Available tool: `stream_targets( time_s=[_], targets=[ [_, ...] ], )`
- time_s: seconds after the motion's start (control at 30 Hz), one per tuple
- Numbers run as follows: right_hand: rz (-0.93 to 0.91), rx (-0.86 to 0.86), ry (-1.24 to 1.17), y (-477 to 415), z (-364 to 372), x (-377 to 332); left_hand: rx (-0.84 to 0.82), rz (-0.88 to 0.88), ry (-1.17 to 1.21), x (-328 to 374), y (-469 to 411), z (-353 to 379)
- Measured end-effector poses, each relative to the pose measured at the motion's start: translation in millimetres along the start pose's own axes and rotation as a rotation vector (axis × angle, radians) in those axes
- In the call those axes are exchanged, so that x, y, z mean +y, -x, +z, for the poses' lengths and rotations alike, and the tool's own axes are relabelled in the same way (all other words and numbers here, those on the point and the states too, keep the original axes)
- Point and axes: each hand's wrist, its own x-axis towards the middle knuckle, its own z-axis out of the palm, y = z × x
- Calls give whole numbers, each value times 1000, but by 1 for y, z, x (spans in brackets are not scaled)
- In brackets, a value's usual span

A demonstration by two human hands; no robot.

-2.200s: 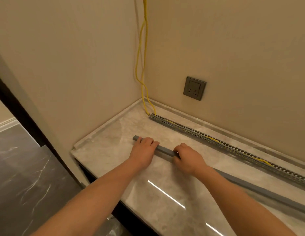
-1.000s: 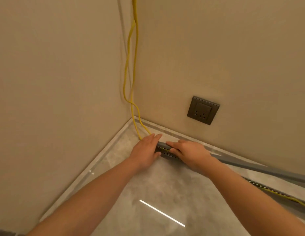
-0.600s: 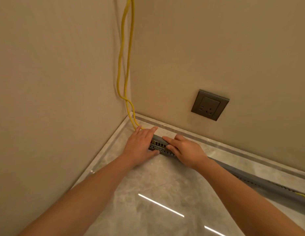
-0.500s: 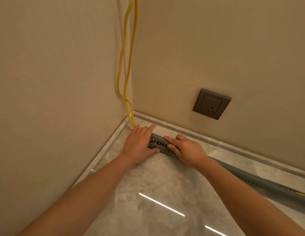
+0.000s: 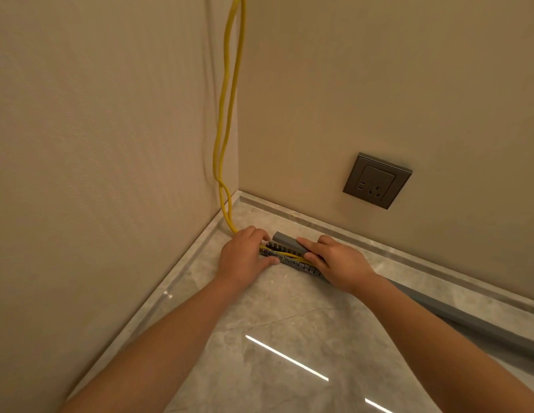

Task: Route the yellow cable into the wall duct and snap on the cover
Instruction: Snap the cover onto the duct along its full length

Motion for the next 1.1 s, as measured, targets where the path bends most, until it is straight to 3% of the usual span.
stream_targets(
  time_s=[0.33, 1.1],
  targets=[
    [-111, 54, 130, -7, -5, -7, -146, -14, -7, -5, -10, -12],
    [-206, 3, 214, -15, -1, -13, -152, 6, -93, -4, -17, -12]
  ],
)
